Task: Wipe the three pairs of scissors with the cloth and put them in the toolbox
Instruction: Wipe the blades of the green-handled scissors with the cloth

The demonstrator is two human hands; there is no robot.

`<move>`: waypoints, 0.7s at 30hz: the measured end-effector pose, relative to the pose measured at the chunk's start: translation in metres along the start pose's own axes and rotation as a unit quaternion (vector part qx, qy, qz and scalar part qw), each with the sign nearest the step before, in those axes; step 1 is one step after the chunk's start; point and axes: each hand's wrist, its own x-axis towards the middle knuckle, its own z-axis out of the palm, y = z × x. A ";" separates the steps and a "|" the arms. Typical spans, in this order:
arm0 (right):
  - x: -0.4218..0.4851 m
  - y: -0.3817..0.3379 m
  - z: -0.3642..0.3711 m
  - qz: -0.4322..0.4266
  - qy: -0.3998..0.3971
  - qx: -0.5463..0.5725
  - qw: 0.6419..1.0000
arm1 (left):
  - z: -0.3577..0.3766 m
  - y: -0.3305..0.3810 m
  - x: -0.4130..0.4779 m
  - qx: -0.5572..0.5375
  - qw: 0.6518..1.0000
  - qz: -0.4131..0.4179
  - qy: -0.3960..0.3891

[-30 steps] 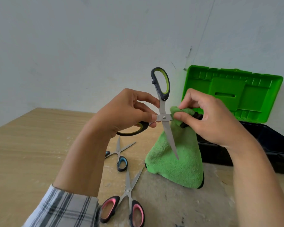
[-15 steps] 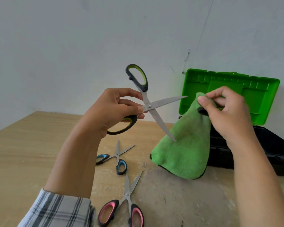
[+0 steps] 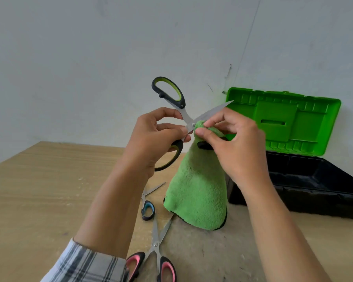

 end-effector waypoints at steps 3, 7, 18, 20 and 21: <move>-0.003 0.000 0.005 -0.036 0.030 -0.037 0.998 | 0.005 -0.002 0.000 0.000 1.000 0.002 0.006; -0.007 -0.001 0.009 -0.062 0.044 -0.053 0.996 | 0.007 -0.003 -0.001 0.005 1.000 0.007 0.003; 0.002 0.006 -0.004 0.034 -0.041 -0.012 0.999 | -0.001 0.001 0.000 -0.002 1.000 0.020 0.024; 0.004 0.009 -0.010 0.063 -0.091 0.017 0.994 | -0.010 0.004 0.002 -0.012 0.999 0.026 0.036; 0.005 0.011 -0.013 0.073 -0.110 0.039 0.990 | -0.015 0.005 0.003 -0.019 0.999 0.026 0.037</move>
